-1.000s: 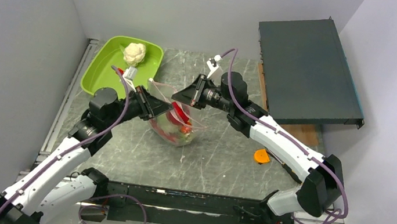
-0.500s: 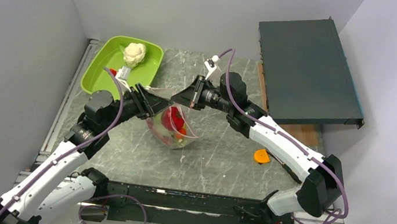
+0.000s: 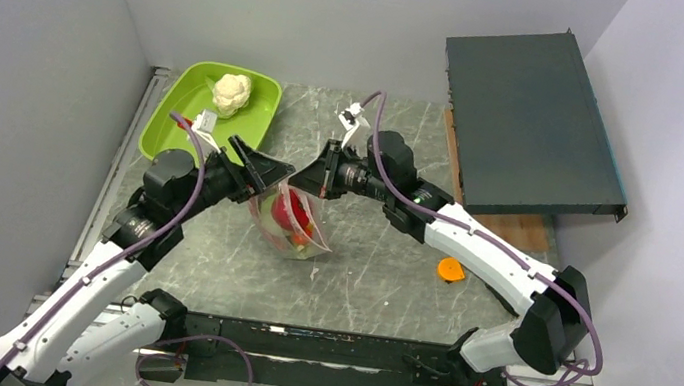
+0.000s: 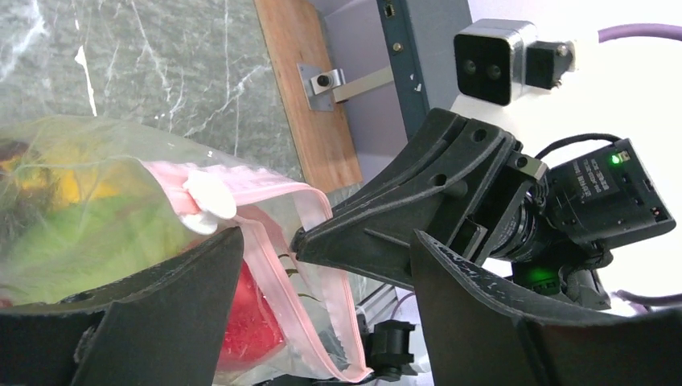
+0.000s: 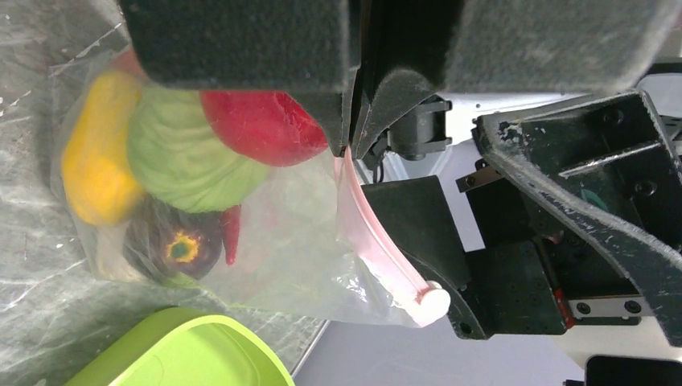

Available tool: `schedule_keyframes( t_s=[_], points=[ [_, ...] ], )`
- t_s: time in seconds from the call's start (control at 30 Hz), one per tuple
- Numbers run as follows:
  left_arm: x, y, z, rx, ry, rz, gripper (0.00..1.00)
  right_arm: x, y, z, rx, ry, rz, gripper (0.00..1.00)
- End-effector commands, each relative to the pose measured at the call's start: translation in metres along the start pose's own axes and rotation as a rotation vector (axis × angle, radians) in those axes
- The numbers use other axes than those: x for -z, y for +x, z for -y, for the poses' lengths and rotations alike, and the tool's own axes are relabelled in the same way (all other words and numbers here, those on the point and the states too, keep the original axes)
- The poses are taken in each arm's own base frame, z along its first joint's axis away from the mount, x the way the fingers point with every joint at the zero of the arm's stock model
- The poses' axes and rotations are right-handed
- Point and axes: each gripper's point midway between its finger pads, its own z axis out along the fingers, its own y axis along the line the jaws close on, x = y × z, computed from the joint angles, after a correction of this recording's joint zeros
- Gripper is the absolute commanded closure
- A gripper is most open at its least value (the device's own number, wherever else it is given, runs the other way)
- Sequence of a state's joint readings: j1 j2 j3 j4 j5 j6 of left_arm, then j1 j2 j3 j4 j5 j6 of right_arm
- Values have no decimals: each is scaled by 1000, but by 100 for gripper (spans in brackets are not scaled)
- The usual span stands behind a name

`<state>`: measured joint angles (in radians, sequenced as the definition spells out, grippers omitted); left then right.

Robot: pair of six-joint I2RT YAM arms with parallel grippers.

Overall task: Place the food in the zip-top bag and seal the zipper
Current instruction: Adjust the zipper food storage bag at the center of the board.

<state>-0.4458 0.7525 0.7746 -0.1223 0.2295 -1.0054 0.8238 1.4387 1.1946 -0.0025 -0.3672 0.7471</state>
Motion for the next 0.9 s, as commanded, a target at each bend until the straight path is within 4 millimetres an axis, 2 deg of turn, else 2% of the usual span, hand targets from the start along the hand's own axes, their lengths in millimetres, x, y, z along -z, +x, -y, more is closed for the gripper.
schedule_keyframes(
  t_s=[0.0, 0.23, 0.43, 0.63, 0.73, 0.87],
  points=[
    [10, -7, 7, 122, -57, 18, 19, 4, -19, -27, 118, -58, 48, 100],
    [24, -8, -7, 254, -293, -18, 21, 1, -20, -42, 227, -97, 46, 100],
    [41, -1, -17, 357, -458, -61, 23, -8, -13, -40, 262, -84, 19, 100],
    [59, 1, -24, 348, -523, -55, 15, -18, -3, -43, 266, -102, -14, 100],
    [58, 10, -32, 361, -520, -68, 16, -21, -1, -48, 269, -113, -22, 100],
    [55, 12, -35, 373, -514, -64, 20, -25, 5, -53, 296, -119, -38, 100]
  ],
)
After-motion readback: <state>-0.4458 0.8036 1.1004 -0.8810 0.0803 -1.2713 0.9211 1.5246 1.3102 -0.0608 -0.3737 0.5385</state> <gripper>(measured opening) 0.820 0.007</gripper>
